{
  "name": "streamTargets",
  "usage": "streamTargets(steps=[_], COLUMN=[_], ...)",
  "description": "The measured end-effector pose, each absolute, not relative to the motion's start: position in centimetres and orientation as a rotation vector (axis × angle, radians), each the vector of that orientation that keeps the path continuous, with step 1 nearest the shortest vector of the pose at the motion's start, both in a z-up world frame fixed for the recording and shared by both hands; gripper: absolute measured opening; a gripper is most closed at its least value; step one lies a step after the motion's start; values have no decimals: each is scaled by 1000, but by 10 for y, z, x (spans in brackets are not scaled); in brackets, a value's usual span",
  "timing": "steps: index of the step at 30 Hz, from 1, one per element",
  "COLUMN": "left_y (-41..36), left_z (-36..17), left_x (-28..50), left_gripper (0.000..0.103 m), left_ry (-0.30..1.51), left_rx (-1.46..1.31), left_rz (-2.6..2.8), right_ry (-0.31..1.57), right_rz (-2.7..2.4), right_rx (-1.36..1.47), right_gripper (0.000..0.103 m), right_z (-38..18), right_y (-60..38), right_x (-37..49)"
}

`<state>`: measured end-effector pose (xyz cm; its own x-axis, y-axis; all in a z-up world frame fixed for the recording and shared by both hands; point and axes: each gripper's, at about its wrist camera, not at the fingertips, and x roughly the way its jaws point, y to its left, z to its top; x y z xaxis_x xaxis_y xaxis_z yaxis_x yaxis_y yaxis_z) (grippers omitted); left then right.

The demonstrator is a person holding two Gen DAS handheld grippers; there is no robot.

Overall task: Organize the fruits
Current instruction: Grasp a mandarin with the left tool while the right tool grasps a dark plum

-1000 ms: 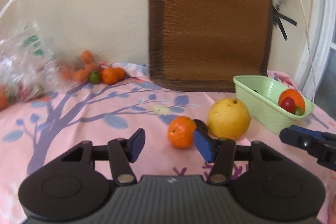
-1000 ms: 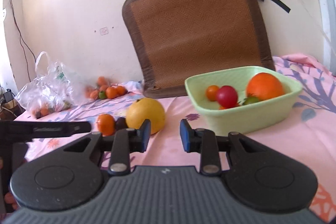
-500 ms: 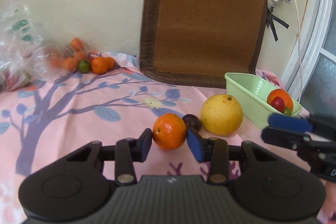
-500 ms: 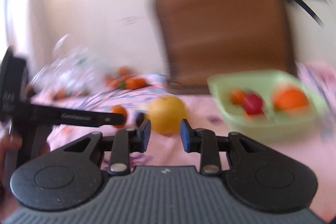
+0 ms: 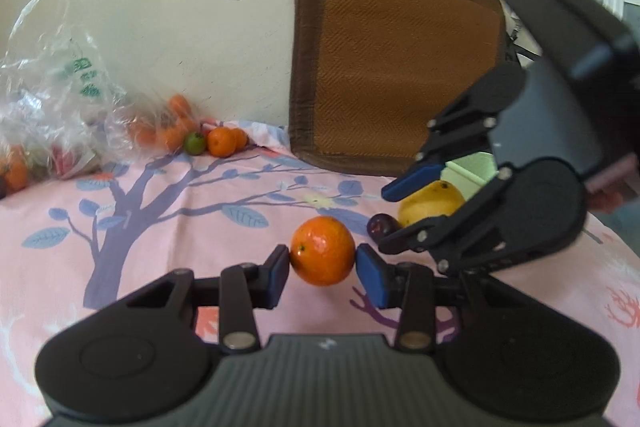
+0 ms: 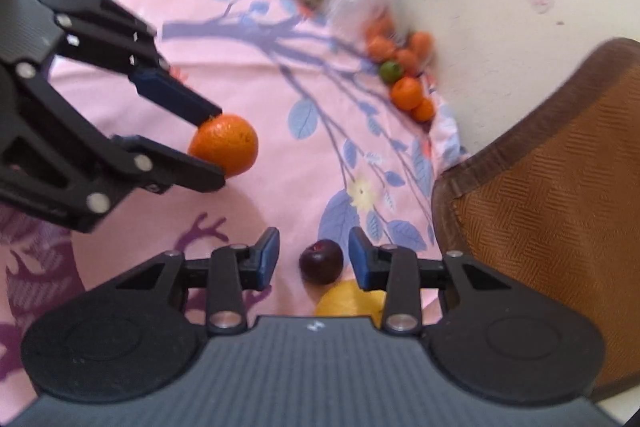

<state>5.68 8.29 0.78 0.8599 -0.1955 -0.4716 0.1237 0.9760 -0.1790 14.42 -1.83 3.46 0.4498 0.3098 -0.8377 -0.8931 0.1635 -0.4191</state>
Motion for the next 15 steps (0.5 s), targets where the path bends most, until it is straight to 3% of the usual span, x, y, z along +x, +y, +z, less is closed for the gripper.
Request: streamTargets(steps=[8, 10, 15], left_y=[86, 86, 87], left_z=[6, 6, 6], left_x=[58, 59, 58], left_gripper=[38, 38, 37], left_ry=[511, 511, 505], left_rx=[-163, -167, -170], left_rz=[-191, -197, -204], right_ry=[783, 798, 632], right_rz=[967, 972, 1007], right_rx=[-1201, -1200, -1183], right_gripper=[39, 30, 30], right_z=[23, 22, 33], right_y=[0, 0, -16], right_x=[163, 165, 132])
